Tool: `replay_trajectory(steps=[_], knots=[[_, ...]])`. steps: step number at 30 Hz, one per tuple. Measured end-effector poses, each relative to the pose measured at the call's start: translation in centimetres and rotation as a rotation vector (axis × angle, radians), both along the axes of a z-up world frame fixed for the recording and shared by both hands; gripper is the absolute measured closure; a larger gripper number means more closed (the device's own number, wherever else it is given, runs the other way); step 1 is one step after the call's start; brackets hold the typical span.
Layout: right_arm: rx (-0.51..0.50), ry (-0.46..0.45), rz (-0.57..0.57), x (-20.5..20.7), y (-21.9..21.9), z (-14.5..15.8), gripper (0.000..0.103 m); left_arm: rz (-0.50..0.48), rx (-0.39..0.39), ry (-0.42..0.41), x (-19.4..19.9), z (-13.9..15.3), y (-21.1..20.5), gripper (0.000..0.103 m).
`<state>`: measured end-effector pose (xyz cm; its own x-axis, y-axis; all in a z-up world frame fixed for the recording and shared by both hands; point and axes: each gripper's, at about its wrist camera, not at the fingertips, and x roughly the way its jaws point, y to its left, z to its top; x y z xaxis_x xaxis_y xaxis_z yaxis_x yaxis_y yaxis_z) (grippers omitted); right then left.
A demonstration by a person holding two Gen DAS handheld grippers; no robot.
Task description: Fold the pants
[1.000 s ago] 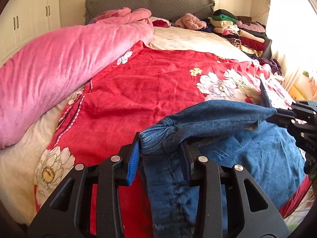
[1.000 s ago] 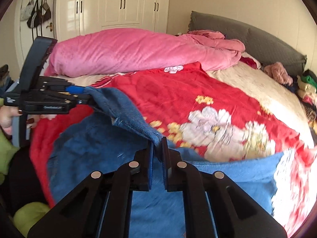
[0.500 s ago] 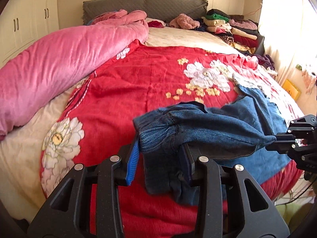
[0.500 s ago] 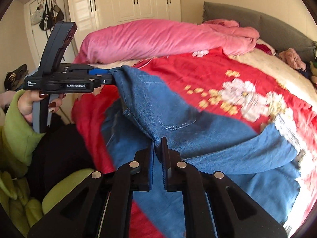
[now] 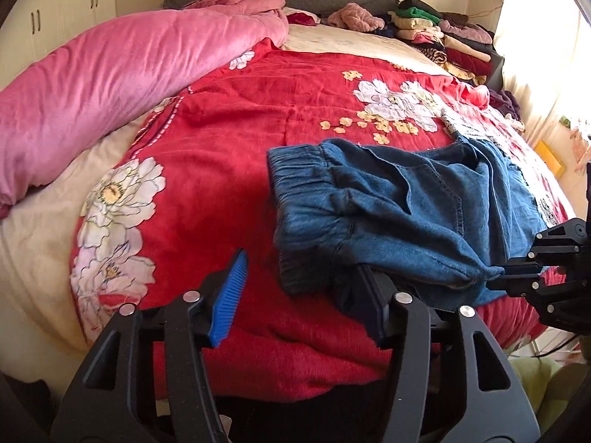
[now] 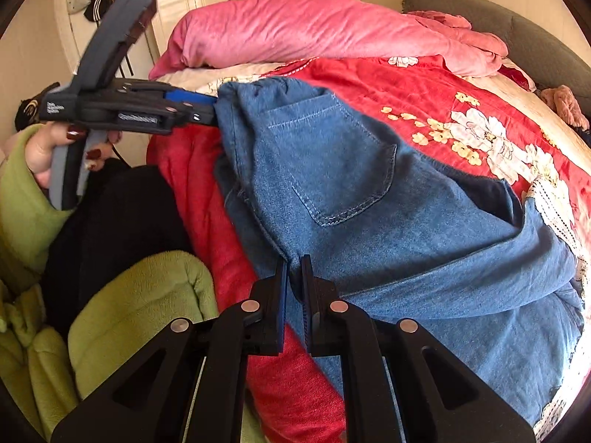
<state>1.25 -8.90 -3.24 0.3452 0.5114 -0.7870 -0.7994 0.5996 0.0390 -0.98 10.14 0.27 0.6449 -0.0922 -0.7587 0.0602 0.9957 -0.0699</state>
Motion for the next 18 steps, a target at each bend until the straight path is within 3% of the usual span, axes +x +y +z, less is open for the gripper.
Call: replay_trajectory(steps=[5, 10, 13, 16, 18], knots=[[-0.019, -0.018, 0.021, -0.3, 0.3, -0.4, 0.096, 0.030, 0.013, -0.062, -2.4, 1.9, -0.2, 0.054], [-0.011, 0.011, 0.029, -0.5, 0.5, -1.2, 0.093, -0.011, 0.002, -0.125, -1.5, 4.1, -2.3, 0.056], [-0.002, 0.023, 0.039, -0.9, 0.4, -1.0, 0.087, -0.074, 0.029, -0.082, 0.6, 2.5, -4.6, 0.056], [0.036, 0.018, 0.051, -1.5, -0.1, 0.2, 0.084, -0.075, 0.090, 0.026, 2.1, -1.3, -5.5, 0.057], [0.083, -0.011, 0.036, -1.5, -0.8, 1.4, 0.083, -0.067, 0.126, 0.042, 2.2, -2.4, -5.6, 0.056]])
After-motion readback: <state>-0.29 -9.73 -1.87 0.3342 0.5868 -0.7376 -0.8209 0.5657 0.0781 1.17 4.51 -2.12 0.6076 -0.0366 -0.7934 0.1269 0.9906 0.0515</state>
